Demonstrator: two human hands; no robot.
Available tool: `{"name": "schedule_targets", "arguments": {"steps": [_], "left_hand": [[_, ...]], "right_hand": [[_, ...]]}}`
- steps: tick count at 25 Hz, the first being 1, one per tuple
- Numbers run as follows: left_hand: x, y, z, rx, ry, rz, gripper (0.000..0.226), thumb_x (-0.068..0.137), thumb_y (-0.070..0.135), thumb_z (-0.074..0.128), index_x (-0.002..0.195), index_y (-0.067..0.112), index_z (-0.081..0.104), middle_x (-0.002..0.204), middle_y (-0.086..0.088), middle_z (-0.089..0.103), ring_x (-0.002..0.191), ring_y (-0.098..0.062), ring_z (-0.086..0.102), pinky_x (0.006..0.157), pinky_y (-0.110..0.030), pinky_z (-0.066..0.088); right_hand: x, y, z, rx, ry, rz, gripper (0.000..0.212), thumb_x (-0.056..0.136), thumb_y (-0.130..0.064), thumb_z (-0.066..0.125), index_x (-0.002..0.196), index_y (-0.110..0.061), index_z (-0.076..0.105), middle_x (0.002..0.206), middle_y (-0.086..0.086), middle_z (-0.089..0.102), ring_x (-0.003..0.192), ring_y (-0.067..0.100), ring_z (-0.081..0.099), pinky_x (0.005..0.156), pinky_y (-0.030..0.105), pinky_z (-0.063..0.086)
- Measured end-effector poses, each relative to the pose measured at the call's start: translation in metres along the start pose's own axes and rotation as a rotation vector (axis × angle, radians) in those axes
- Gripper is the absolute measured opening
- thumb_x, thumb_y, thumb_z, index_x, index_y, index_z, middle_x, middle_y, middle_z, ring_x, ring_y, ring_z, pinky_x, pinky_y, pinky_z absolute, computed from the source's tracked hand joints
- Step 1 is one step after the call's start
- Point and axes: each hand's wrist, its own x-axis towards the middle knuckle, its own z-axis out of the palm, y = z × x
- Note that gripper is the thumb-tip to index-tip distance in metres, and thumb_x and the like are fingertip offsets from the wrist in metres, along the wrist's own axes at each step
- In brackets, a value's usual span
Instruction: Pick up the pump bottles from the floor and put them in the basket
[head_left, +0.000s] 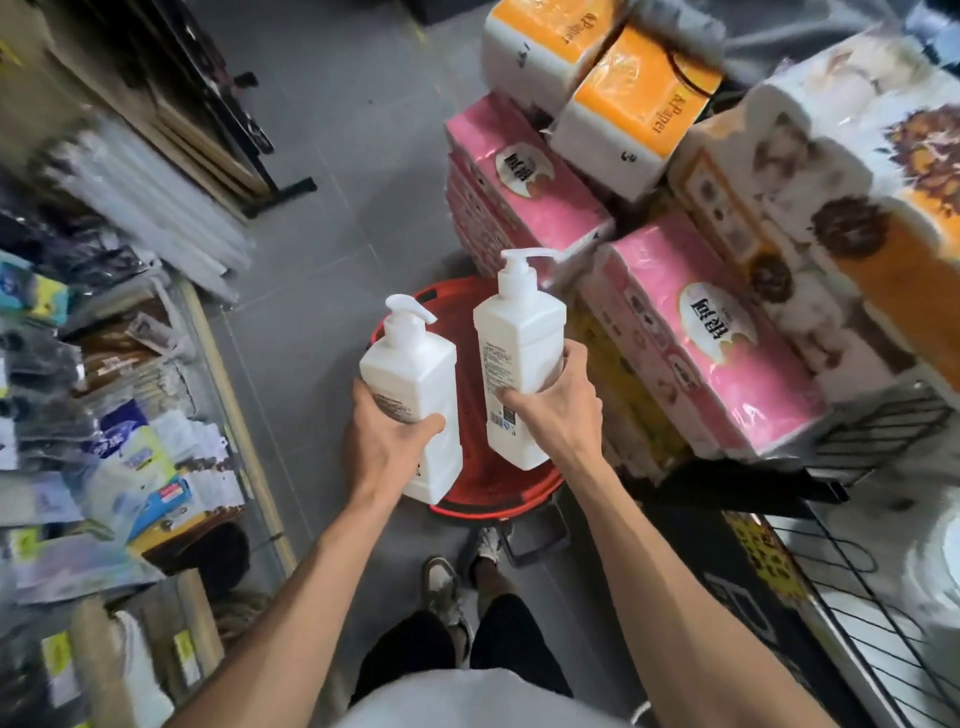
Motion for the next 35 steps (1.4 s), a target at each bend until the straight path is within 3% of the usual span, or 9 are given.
{"name": "schedule_targets", "arguments": {"steps": [8,12,17,21,27,30,33,35], "left_hand": [[0.099,-0.031,0.088,0.004,-0.007,-0.104,0.067,0.061,0.025,0.087,0.111,0.028,0.044,0.096,0.013,0.064,0.087,-0.02,0.065,0.077,-0.037,0.053],[0.149,-0.067,0.13,0.048,-0.014,-0.154,0.065,0.062,0.025,0.087,0.109,0.027,0.043,0.098,0.006,0.065,0.085,-0.023,0.064,0.072,-0.035,0.051],[0.22,-0.127,0.184,0.123,-0.061,-0.229,0.067,0.051,0.044,0.081,0.102,0.031,0.039,0.094,0.005,0.067,0.083,-0.026,0.067,0.074,-0.044,0.058],[0.271,-0.176,0.222,0.151,-0.092,-0.254,0.064,0.054,0.042,0.082,0.1,0.03,0.04,0.09,0.008,0.066,0.08,-0.024,0.067,0.074,-0.042,0.058],[0.336,-0.246,0.28,0.259,-0.151,-0.374,0.072,0.058,0.046,0.079,0.115,0.022,0.042,0.096,-0.002,0.066,0.086,-0.031,0.064,0.068,-0.033,0.048],[0.362,-0.281,0.314,0.23,-0.178,-0.454,0.078,0.058,0.043,0.079,0.119,0.015,0.04,0.101,-0.008,0.066,0.088,-0.032,0.065,0.074,-0.036,0.052],[0.387,-0.319,0.348,0.225,-0.177,-0.501,0.073,0.063,0.039,0.081,0.114,0.013,0.036,0.108,-0.011,0.066,0.095,-0.035,0.064,0.081,-0.038,0.052],[0.4,-0.341,0.366,0.295,-0.183,-0.561,0.078,0.067,0.043,0.079,0.124,0.012,0.037,0.116,-0.011,0.062,0.105,-0.038,0.062,0.077,-0.033,0.044]], "right_hand": [[0.118,0.03,0.049,-0.059,-0.156,-0.023,0.082,0.058,-0.05,0.081,0.122,-0.038,0.03,0.105,-0.014,0.062,0.1,0.021,0.068,0.086,0.048,0.057],[0.164,0.063,0.085,-0.089,-0.238,-0.024,0.082,0.06,-0.046,0.081,0.126,-0.035,0.033,0.111,-0.012,0.062,0.104,0.019,0.064,0.087,0.041,0.054],[0.217,0.119,0.14,-0.148,-0.316,-0.004,0.083,0.061,-0.045,0.082,0.128,-0.036,0.034,0.111,-0.014,0.06,0.104,0.017,0.062,0.087,0.039,0.055],[0.261,0.155,0.185,-0.264,-0.344,-0.022,0.083,0.058,-0.047,0.081,0.125,-0.036,0.033,0.109,-0.013,0.061,0.1,0.018,0.062,0.084,0.041,0.055],[0.305,0.215,0.265,-0.347,-0.317,0.057,0.07,0.062,-0.058,0.077,0.11,-0.033,0.033,0.09,-0.014,0.059,0.086,0.017,0.063,0.077,0.038,0.048],[0.317,0.249,0.295,-0.345,-0.302,0.138,0.066,0.067,-0.057,0.081,0.104,-0.029,0.035,0.083,-0.013,0.058,0.071,0.006,0.054,0.072,0.035,0.042],[0.335,0.285,0.326,-0.37,-0.288,0.182,0.065,0.065,-0.059,0.081,0.1,-0.03,0.033,0.082,-0.013,0.058,0.077,0.012,0.06,0.075,0.037,0.048],[0.348,0.307,0.348,-0.41,-0.316,0.196,0.065,0.068,-0.059,0.08,0.1,-0.03,0.032,0.084,-0.014,0.057,0.085,0.018,0.065,0.076,0.036,0.049]]}}
